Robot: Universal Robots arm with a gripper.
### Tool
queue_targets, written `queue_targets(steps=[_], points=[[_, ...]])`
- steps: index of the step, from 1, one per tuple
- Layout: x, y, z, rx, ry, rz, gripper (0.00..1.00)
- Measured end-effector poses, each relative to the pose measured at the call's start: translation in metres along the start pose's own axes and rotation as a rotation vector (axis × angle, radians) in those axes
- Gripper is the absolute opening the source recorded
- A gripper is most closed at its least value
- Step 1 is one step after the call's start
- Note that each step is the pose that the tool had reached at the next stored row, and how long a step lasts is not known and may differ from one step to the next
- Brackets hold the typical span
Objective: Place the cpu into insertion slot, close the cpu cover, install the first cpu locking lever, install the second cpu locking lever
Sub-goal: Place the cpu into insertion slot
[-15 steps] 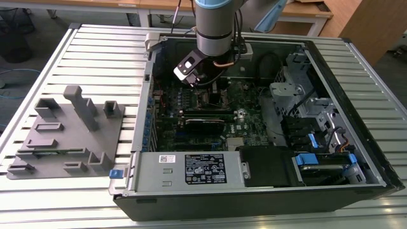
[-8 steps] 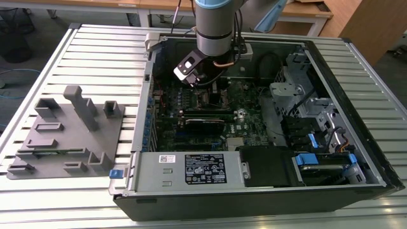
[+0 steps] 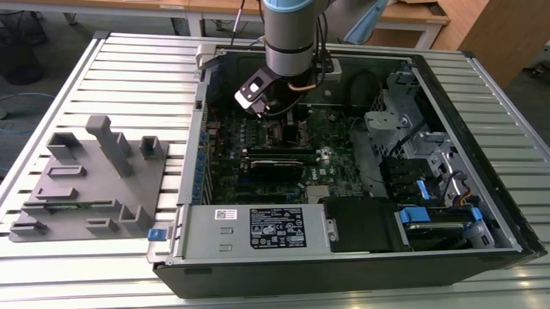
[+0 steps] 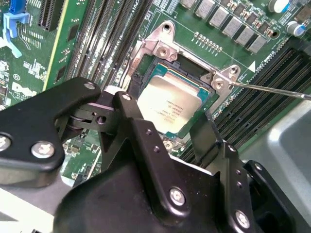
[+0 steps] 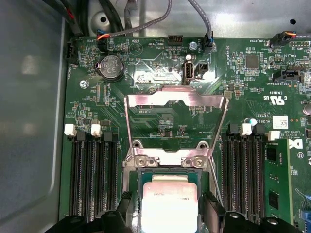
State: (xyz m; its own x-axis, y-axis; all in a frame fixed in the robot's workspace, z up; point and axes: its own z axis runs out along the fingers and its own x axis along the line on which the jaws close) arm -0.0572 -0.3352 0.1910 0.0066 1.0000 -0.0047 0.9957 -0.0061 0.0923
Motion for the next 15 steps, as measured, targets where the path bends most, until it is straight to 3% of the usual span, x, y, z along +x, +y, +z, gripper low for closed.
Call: queue_targets(steps=[4, 15], points=[[0.0, 0.0002, -0.0021, 0.0, 0.0, 0.0, 0.67], [-0.0001, 0.0021, -0.0223, 0.0, -0.0001, 0.0, 0.67]])
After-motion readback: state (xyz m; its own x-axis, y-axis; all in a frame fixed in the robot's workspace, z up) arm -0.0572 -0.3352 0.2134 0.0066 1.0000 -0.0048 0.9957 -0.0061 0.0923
